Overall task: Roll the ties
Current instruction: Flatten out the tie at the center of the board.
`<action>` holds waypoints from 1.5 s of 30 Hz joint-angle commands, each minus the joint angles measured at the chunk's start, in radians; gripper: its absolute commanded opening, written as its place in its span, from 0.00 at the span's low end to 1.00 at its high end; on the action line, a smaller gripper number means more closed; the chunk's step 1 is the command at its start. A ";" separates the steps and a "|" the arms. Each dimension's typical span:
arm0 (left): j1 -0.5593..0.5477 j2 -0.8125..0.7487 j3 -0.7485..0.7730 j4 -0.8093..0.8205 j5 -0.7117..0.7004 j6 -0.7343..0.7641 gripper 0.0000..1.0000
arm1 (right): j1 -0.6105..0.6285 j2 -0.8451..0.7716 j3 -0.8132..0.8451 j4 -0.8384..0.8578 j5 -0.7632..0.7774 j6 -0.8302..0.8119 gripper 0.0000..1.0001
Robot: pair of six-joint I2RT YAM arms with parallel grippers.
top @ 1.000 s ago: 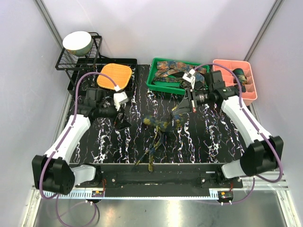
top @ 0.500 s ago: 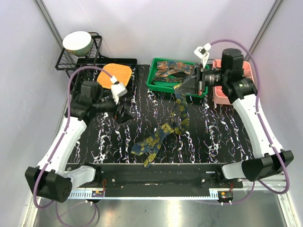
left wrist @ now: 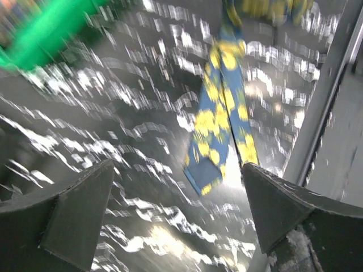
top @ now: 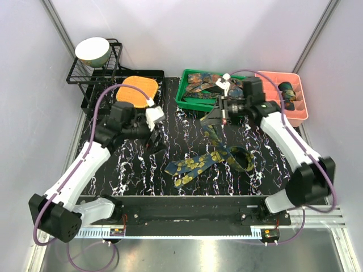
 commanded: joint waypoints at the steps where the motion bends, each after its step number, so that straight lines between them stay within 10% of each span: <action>1: -0.008 -0.034 -0.085 0.002 -0.041 0.045 0.99 | 0.055 0.111 0.048 0.138 0.084 0.021 0.00; 9: -0.146 0.048 -0.230 -0.026 -0.180 0.201 0.95 | -0.003 0.228 0.099 -0.085 0.085 -0.169 0.00; 16: -0.384 0.351 -0.137 0.028 -0.317 0.140 0.73 | -0.152 0.171 -0.027 -0.541 0.231 -0.552 0.01; 26: -0.263 0.799 0.202 -0.056 -0.369 0.045 0.51 | -0.214 0.082 -0.168 -0.641 0.279 -0.616 0.04; 32: -0.131 0.993 0.569 -0.132 -0.350 -0.012 0.47 | -0.094 0.142 -0.111 -0.745 0.176 -0.696 0.39; 41: -0.065 0.509 0.259 0.010 -0.110 0.091 0.75 | -0.119 0.194 0.174 -0.786 0.555 -0.889 0.97; 45: -0.055 0.320 0.055 0.048 -0.078 0.056 0.79 | -0.035 0.286 0.263 -0.610 0.654 -0.851 1.00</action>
